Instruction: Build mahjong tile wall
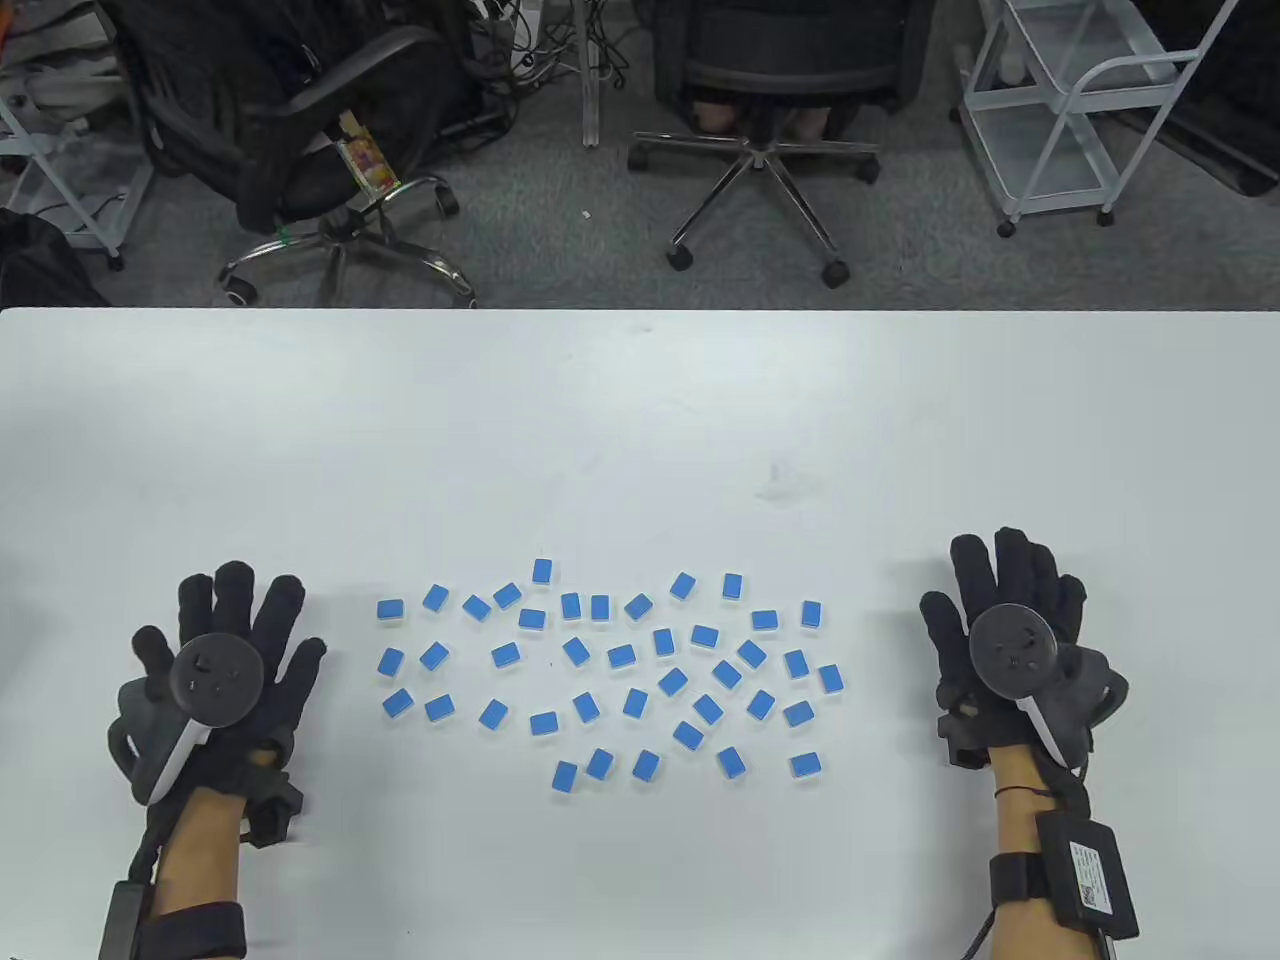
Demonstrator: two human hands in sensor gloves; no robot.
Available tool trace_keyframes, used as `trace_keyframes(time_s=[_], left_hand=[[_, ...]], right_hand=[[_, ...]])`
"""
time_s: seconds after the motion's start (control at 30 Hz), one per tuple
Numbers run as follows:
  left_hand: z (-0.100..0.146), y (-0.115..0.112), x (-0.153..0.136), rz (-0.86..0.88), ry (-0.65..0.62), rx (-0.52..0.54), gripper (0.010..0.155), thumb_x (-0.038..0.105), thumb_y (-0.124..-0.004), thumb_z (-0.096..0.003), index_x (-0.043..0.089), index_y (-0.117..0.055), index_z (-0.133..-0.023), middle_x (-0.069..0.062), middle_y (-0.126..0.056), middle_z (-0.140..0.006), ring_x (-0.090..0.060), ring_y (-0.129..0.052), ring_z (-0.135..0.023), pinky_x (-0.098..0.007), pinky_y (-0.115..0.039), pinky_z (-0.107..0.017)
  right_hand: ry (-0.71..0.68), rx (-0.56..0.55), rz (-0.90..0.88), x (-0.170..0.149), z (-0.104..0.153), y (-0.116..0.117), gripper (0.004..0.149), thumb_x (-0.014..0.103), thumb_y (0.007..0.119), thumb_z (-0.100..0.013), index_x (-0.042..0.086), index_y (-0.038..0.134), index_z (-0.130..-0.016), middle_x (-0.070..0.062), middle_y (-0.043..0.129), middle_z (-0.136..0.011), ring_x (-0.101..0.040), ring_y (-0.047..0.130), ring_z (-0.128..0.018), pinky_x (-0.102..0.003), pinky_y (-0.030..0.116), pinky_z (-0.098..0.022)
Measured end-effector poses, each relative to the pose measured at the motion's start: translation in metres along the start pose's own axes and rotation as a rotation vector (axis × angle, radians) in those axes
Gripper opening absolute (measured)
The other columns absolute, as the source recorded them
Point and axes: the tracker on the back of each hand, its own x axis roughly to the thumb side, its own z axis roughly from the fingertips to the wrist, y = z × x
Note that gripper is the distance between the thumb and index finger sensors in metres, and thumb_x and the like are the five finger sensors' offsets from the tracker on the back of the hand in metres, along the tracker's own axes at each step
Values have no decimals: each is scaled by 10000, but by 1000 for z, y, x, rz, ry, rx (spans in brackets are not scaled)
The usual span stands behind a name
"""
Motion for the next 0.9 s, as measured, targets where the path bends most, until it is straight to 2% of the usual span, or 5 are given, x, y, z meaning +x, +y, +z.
trace_keyframes(time_s=[0.43, 0.9], left_hand=[[-2, -1, 1, 6, 1, -4, 669, 690, -529, -467, 609, -319, -1097, 249, -56, -1233, -99, 25, -1185, -551, 22, -831], [-1, 0, 0, 21, 6, -1, 667, 685, -530, -471, 605, -323, -1099, 247, -58, -1235, -101, 15, -1187, -553, 11, -836]], right_hand=[[9, 1, -5, 0, -1, 0, 651, 585, 671, -360, 342, 586, -958, -50, 613, -1097, -341, 595, -1026, -604, 402, -769], [-33, -3, -11, 6, -1, 0, 639, 555, 706, -364, 333, 593, -953, -34, 765, -1008, -324, 760, -936, -612, 528, -741]])
